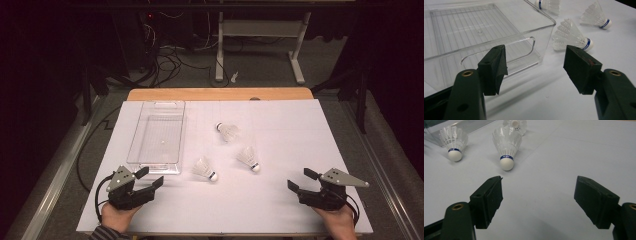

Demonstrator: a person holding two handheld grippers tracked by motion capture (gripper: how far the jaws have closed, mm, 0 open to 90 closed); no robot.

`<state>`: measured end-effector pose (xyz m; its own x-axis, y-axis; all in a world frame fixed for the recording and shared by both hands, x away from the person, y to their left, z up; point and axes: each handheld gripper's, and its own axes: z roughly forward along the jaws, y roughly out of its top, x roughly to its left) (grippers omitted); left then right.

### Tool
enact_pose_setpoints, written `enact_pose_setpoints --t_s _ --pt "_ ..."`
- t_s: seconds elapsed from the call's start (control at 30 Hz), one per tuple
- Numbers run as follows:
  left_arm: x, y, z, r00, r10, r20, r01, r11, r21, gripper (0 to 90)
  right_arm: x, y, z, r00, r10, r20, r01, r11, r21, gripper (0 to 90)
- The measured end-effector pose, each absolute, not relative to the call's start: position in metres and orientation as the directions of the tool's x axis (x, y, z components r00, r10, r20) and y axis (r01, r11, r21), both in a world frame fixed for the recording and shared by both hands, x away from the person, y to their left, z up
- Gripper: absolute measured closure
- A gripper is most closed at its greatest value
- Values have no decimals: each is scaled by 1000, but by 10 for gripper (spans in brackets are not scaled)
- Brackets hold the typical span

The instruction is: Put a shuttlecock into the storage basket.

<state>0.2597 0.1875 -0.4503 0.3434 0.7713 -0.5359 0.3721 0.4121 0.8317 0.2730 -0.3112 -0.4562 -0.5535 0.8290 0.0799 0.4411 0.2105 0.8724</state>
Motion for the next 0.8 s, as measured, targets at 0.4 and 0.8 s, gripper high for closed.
enact_pose_setpoints --t_s 0.4,0.8 --pt "262 182 -447 354 765 -538 371 413 832 358 274 -310 -457 -558 827 76 446 221 867 234" --pt "264 176 -445 369 764 -529 368 402 838 360 274 -310 -457 -558 826 78 448 221 866 234"
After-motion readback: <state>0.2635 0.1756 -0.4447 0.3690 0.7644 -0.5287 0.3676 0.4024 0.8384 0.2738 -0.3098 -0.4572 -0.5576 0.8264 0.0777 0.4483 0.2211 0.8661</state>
